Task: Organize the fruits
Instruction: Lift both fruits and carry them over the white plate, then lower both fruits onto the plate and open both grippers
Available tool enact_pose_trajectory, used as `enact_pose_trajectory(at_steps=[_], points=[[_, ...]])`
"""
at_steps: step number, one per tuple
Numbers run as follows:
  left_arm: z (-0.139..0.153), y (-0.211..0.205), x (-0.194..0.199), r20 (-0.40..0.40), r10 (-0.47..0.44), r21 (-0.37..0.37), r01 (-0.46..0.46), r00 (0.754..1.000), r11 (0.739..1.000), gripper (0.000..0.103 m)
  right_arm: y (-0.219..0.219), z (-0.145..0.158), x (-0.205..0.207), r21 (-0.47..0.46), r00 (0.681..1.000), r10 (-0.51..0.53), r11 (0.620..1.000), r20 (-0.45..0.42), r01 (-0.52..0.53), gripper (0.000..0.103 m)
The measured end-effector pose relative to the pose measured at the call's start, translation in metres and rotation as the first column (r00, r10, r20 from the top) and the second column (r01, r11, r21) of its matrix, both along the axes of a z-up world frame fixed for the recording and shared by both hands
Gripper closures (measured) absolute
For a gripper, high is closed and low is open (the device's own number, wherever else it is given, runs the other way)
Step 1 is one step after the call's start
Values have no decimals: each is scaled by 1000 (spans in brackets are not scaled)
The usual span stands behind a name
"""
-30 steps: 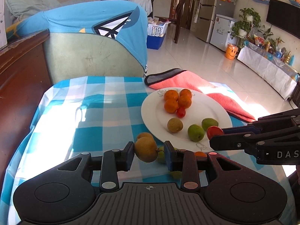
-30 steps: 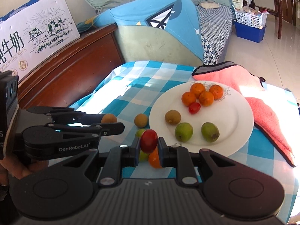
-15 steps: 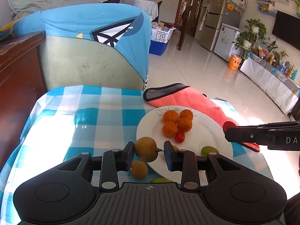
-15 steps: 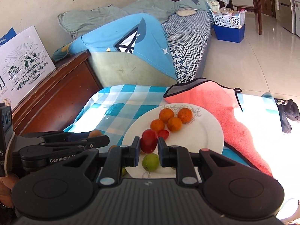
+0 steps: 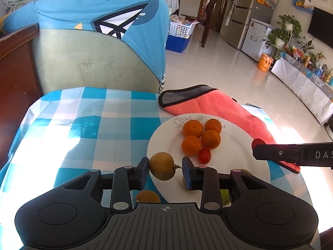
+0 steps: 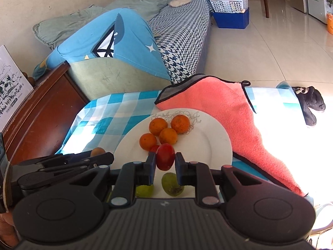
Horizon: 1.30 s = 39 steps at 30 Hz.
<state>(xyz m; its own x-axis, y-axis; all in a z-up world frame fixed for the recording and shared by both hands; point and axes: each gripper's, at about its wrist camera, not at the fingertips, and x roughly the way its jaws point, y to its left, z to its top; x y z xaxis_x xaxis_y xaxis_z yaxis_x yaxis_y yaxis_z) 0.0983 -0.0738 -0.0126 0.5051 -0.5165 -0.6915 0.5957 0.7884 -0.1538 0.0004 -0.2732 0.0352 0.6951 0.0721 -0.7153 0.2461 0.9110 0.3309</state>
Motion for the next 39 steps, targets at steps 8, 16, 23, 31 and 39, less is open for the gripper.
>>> enact_pose_trajectory(at_steps=[8, 16, 23, 31, 39], points=[[-10, -15, 7, -13, -5, 27, 6, 1000, 1000, 71, -4, -15, 8, -21, 998, -34, 999, -52, 33, 83], [-13, -22, 6, -6, -6, 42, 6, 1000, 999, 71, -7, -26, 15, -25, 995, -57, 998, -82, 55, 82], [1, -17, 0, 29, 32, 34, -33, 999, 999, 45, -6, -20, 14, -8, 997, -59, 998, -54, 59, 73], [33, 8, -6, 73, 110, -7, -110, 991, 994, 23, 5, -7, 11, -28, 1000, -6, 1000, 7, 6, 53], [42, 44, -19, 68, 148, 34, -150, 987, 988, 18, 19, -5, 0, -44, 999, 42, 998, 15, -41, 39]])
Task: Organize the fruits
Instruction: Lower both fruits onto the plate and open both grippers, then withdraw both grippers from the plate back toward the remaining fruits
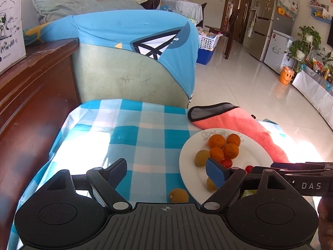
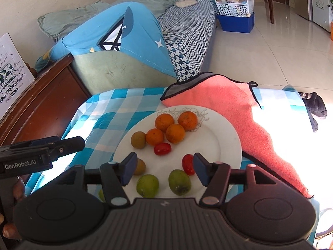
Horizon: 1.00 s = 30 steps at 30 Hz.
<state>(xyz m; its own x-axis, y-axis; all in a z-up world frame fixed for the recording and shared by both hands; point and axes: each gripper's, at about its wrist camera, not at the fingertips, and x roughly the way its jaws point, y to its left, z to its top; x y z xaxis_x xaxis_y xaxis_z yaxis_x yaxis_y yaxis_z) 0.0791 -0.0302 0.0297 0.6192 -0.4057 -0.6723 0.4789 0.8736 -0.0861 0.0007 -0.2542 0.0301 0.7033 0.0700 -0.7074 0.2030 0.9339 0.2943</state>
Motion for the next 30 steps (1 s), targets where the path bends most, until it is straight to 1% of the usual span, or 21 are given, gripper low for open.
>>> enact_pose_trajectory(at_steps=[1, 4, 5, 6, 8, 13, 15, 19, 23, 25, 28, 30], points=[[1, 5, -3, -1, 3, 17, -3, 1000, 1000, 18, 2, 0, -3, 0, 1000, 7, 1000, 4, -7, 36], [4, 18, -15, 6, 17, 38, -17, 1000, 999, 17, 10, 0, -14, -1, 1000, 29, 1000, 9, -29, 34], [5, 22, -18, 12, 18, 47, -19, 1000, 999, 15, 14, 0, -17, -11, 999, 42, 999, 11, -42, 32], [6, 25, -24, 20, 18, 62, -19, 1000, 998, 12, 19, 0, -20, -22, 998, 56, 998, 10, -56, 32], [7, 32, -35, 31, 13, 78, -15, 999, 997, 11, 28, -1, -27, -36, 997, 80, 996, 6, -79, 32], [7, 40, -55, 37, 8, 111, -12, 999, 994, 11, 46, -10, -50, -10, 996, 91, 996, -16, -91, 32], [6, 44, -61, 31, 16, 112, -19, 999, 994, 10, 52, -14, -59, -10, 997, 81, 997, -18, -81, 32], [0, 48, -61, -4, 47, 109, -46, 999, 993, 10, 57, -23, -67, 3, 998, 54, 999, -27, -54, 32], [-7, 52, -54, -43, 86, 106, -81, 995, 991, 10, 58, -36, -61, 35, 997, 38, 999, -63, -36, 33], [-11, 52, -50, -57, 105, 108, -98, 993, 989, 10, 58, -39, -58, 46, 998, 29, 999, -59, -26, 33], [-16, 49, -47, -72, 121, 119, -112, 990, 987, 10, 59, -43, -52, 54, 999, 20, 998, -46, -17, 36], [-17, 47, -47, -70, 122, 125, -112, 990, 986, 10, 60, -44, -48, 62, 999, 24, 998, -43, -21, 40]])
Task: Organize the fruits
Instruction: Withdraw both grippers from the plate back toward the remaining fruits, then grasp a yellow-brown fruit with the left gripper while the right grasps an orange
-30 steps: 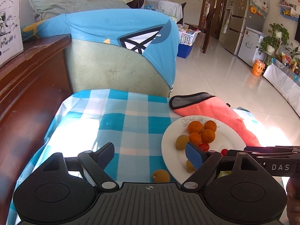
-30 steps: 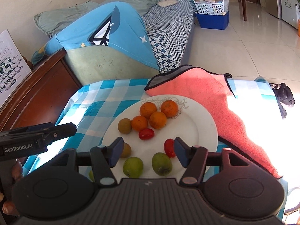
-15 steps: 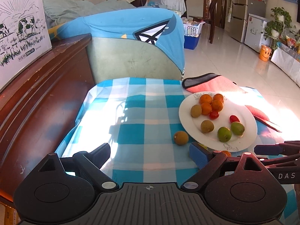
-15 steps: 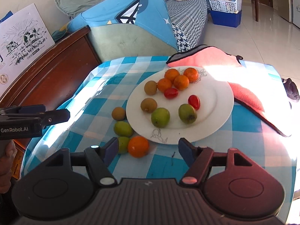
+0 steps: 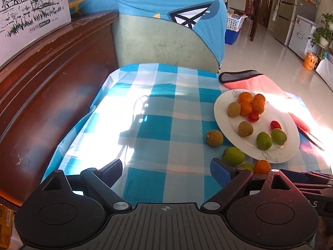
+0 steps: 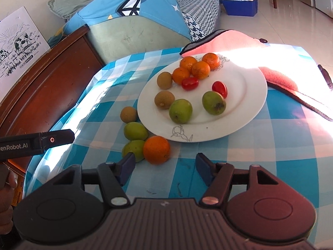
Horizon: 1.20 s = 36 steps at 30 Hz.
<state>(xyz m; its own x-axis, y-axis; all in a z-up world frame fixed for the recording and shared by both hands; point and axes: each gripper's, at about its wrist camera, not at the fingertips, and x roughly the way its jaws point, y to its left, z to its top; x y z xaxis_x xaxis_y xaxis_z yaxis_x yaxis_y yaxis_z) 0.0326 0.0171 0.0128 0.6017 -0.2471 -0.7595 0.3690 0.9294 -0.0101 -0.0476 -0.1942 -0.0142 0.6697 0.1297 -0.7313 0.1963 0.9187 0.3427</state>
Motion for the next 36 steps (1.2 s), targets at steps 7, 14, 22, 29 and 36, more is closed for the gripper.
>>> enact_pose_trajectory(at_steps=[7, 14, 22, 29, 36], points=[[-5, -4, 4, 1, 9, -5, -9, 1000, 1000, 10, 1, -4, 5, 0, 1000, 5, 1000, 28, -5, 55], [-14, -10, 13, 11, 12, -24, -12, 1000, 1000, 10, 4, -5, 9, 6, 999, 19, 1000, 49, -20, 72], [-23, -22, 23, 38, -37, -88, 40, 999, 995, 12, 6, -3, 6, 7, 999, 23, 1000, 38, -24, 73], [-33, -37, 34, 61, -89, -145, 97, 994, 985, 16, 5, -4, 5, 16, 999, 18, 1000, 35, -18, 73], [-46, -47, 42, 33, -126, -173, 130, 992, 976, 42, 5, -5, 5, 28, 999, 17, 999, 27, -18, 73]])
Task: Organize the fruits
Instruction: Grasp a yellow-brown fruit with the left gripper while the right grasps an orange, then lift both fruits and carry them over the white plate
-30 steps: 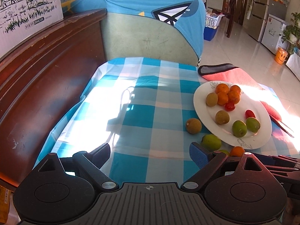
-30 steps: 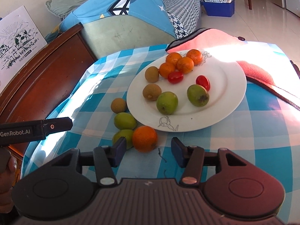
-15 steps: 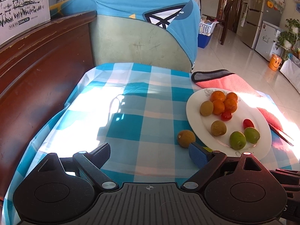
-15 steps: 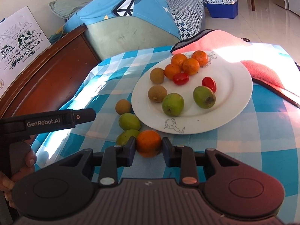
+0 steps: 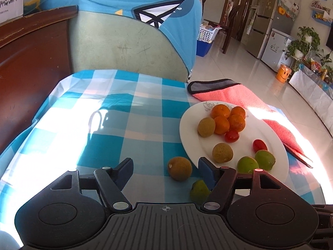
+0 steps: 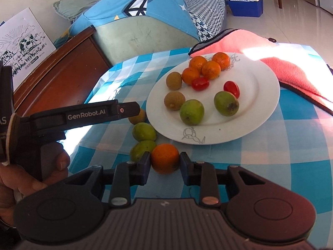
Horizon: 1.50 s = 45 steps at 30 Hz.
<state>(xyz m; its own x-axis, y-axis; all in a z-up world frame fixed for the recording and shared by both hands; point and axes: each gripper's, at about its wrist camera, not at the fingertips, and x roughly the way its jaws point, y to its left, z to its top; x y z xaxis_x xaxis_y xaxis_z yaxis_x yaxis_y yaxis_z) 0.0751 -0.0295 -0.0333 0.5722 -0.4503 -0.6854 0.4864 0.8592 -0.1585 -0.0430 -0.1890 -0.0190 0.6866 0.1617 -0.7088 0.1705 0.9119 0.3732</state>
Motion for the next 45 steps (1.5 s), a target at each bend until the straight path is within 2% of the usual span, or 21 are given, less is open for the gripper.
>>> enact_pose_trajectory(at_steps=[3, 7, 11, 13, 20, 27, 38, 45], points=[[-6, -2, 3, -14, -11, -12, 11, 1000, 1000, 53, 1, 0, 0, -3, 1000, 1, 1000, 0, -1, 73], [-9, -5, 5, -9, -29, -37, 29, 1000, 999, 58, 1, 0, 0, -2, 1000, 1, 1000, -1, -1, 73], [-8, -5, 4, -20, -55, -69, 53, 998, 996, 74, 2, 0, 0, -10, 1000, 5, 1000, 0, -5, 73], [-8, -6, 3, -22, -61, -72, 59, 998, 996, 78, 2, 0, 0, -11, 1000, 5, 1000, -1, -5, 73], [-8, -2, 4, -26, -59, -75, 57, 998, 996, 79, 2, 0, 0, -11, 1000, 6, 1000, 0, -6, 73], [-2, 9, -3, -25, -10, -67, 8, 1000, 998, 79, 2, 0, 1, -10, 1000, 5, 1000, -5, -5, 73], [25, 24, -32, 39, 3, -74, 0, 999, 997, 79, -1, 7, -2, -6, 1000, -3, 1000, 5, 3, 73], [33, 31, -50, 41, 6, -105, -2, 999, 994, 79, -3, 19, -9, -12, 1000, -5, 1000, 27, 5, 73]])
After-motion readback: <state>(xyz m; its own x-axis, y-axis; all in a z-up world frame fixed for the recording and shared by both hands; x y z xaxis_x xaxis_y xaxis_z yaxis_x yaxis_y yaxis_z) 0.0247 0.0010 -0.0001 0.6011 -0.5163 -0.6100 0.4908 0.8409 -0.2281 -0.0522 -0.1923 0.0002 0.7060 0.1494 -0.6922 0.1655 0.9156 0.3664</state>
